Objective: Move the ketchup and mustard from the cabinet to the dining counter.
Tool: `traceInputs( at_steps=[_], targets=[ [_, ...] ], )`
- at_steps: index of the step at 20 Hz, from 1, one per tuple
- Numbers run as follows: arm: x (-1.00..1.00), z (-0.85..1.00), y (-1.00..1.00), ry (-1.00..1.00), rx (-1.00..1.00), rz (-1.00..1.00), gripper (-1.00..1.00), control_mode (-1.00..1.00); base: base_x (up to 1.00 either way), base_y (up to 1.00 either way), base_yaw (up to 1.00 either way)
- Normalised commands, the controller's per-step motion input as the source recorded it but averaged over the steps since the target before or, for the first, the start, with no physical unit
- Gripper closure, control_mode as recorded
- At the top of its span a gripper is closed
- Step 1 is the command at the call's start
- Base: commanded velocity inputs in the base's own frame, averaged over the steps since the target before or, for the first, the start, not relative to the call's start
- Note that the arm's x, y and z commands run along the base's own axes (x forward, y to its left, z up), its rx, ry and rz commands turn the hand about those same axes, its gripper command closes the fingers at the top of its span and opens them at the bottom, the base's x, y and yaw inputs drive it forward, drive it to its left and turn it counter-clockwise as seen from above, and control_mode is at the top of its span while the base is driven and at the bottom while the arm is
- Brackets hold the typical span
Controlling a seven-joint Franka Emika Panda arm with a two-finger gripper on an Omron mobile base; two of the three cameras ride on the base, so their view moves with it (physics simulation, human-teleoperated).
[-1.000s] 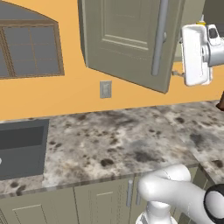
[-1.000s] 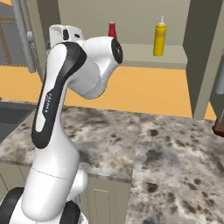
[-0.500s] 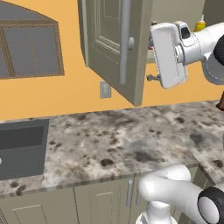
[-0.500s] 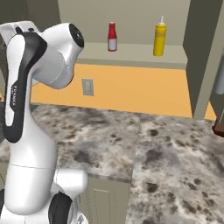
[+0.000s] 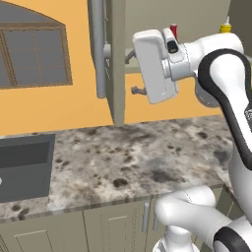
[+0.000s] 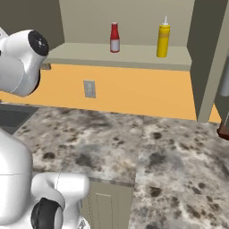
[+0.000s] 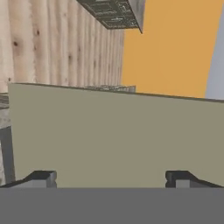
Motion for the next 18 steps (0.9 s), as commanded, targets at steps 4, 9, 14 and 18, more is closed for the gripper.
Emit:
traceInputs(
  at_steps=[4, 9, 14, 18],
  targets=[
    [-0.04, -0.01, -0.01, 0.00, 0.00, 0.00, -1.00, -1.00, 0.00, 0.00, 0.00],
    [-0.15, 0.42, -0.76, 0.17, 0.20, -0.23, -1.00, -1.00, 0.00, 0.00, 0.00],
    [-0.09, 0.34, -1.00, 0.55, 0.45, -0.51, -1.00, -1.00, 0.00, 0.00, 0.00],
    [0.00, 0.01, -0.68, 0.69, 0.51, -0.58, -1.00, -1.00, 0.00, 0.00, 0.00]
  ],
)
